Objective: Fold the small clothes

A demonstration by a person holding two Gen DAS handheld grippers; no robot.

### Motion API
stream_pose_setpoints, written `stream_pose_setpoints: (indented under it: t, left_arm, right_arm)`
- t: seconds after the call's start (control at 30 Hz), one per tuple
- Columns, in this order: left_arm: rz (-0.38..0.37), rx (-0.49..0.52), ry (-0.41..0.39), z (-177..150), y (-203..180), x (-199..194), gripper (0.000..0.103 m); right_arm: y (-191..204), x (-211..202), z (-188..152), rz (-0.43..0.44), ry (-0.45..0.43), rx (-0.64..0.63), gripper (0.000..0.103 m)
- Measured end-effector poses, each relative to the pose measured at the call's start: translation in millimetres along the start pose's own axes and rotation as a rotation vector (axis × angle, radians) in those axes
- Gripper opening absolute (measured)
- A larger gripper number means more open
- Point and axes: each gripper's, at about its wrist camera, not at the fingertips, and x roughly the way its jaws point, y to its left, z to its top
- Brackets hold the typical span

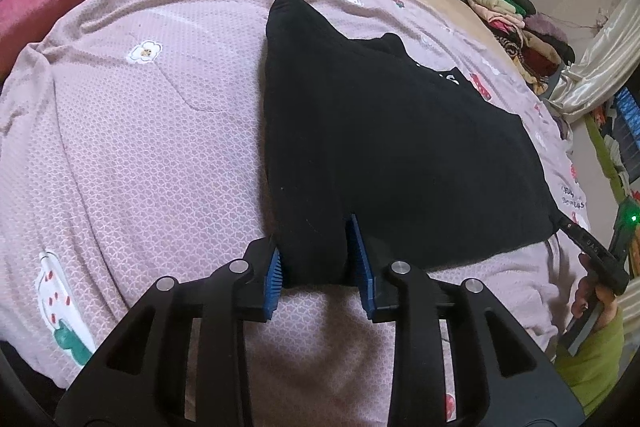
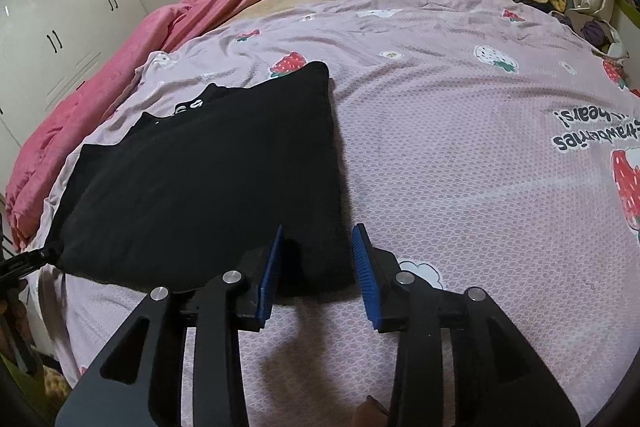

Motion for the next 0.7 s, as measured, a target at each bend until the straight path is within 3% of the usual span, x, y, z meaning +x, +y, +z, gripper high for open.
stream_pose_setpoints:
  t: [0.23,0.3,0.6,0.7]
  left_arm:
    - [0.015,0.016,-0.004,-2,-5,-4,0.025]
    - [0.017,0.019,-0.005,-3,-6,-6,0.025]
    - [0.017,0.037,-0.013,-5,-14,-12,0.044]
    - [0.018,0.048,-0.020,-5,-18,-16,0.052]
  right_arm:
    - [5,-4,-1,-0.008,-0.008,-0.020,0.050]
    - [4,-6,-2,-0.008,-0.010,-0.017,0.061]
    - [5,-20,-1,-0.008,-0.046,-0.018,0.089]
    - [5,-23,0,-0.015,-0.050,-0.022,0.094]
